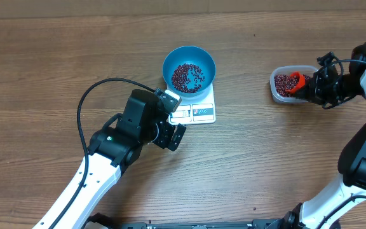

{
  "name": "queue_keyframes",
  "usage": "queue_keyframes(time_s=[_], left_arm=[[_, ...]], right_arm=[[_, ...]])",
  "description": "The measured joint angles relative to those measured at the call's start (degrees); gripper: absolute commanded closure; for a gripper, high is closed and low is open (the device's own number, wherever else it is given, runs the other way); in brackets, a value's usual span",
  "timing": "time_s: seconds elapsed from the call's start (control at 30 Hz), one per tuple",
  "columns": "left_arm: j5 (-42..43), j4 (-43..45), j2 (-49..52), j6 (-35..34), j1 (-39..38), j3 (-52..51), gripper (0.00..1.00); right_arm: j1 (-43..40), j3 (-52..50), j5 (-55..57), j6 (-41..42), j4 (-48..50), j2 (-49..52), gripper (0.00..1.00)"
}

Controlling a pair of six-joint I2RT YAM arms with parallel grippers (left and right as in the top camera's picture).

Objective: Scoop item into bowl and weigh 150g on scale
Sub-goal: 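Scoop more beans from the tub with the right gripper, then move the filled scoop with the right gripper over the blue bowl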

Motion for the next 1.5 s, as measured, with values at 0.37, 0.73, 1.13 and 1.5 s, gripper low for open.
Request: queue_keyframes(time_s=[0.37, 0.73, 1.13, 1.5], left_arm=[[0.0, 0.0, 0.0, 0.0, 0.0, 0.0, 0.0], [0.0, 0.0, 0.0, 0.0, 0.0, 0.0, 0.01], [0.0, 0.0, 0.0, 0.0, 0.0, 0.0, 0.01], [0.0, 0.0, 0.0, 0.0, 0.0, 0.0, 0.0]], right_arm=[[-5.7, 0.0, -10.0, -3.6, -3.3, 0.0, 0.96], [-9.3, 0.0, -20.7, -12.8, -10.2, 0.0, 0.96], [0.6, 1.8, -27.6, -14.2, -11.3, 0.0, 0.96], [16.6, 5.3, -25.9, -0.9, 3.8, 0.0, 0.96]])
